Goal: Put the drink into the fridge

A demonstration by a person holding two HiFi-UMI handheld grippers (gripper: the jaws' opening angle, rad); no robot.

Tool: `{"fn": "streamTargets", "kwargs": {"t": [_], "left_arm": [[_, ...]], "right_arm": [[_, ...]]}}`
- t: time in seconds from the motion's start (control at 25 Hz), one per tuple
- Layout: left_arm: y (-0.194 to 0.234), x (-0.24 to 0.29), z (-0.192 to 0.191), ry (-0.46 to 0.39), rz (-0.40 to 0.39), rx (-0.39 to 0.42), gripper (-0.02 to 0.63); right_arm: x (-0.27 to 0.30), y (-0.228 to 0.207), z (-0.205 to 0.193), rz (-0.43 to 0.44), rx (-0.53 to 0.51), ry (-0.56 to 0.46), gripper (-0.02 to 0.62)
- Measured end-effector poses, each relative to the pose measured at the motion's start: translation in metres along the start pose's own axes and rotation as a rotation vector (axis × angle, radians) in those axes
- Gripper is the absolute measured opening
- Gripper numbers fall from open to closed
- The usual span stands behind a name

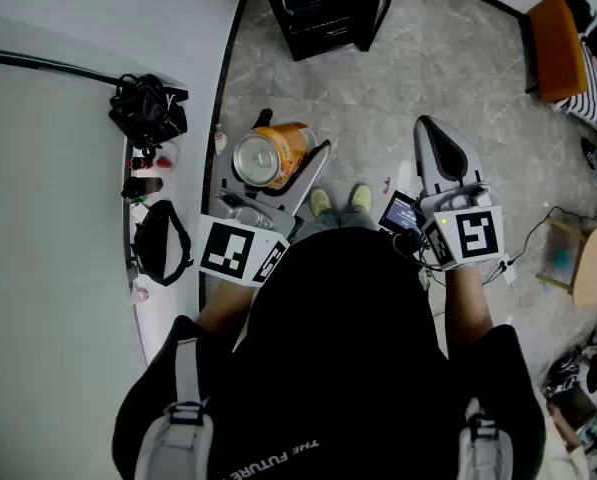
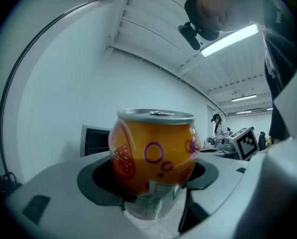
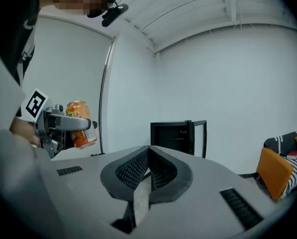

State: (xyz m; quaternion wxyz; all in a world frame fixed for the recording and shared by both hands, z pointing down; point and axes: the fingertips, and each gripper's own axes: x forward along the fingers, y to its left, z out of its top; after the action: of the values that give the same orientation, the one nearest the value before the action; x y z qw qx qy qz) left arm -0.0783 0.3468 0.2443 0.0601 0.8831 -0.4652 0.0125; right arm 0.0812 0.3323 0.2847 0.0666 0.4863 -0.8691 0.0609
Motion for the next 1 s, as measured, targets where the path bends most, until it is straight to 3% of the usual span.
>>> {"fn": "streamTargets", "kwargs": {"t": [0.52, 1.0], "left_arm": [[0.019, -0.017, 0.008, -0.03, -0.01, -0.011, 0.345], [0.053, -0.03, 0.001, -0.032, -0.017, -0.021, 0.345]], "right_arm": [[0.01, 0.012, 0.017, -0.038, 0.056, -0.056, 0.014], [0.031, 0.036, 0.007, -0.073, 0.033, -0.019, 0.013]]}}
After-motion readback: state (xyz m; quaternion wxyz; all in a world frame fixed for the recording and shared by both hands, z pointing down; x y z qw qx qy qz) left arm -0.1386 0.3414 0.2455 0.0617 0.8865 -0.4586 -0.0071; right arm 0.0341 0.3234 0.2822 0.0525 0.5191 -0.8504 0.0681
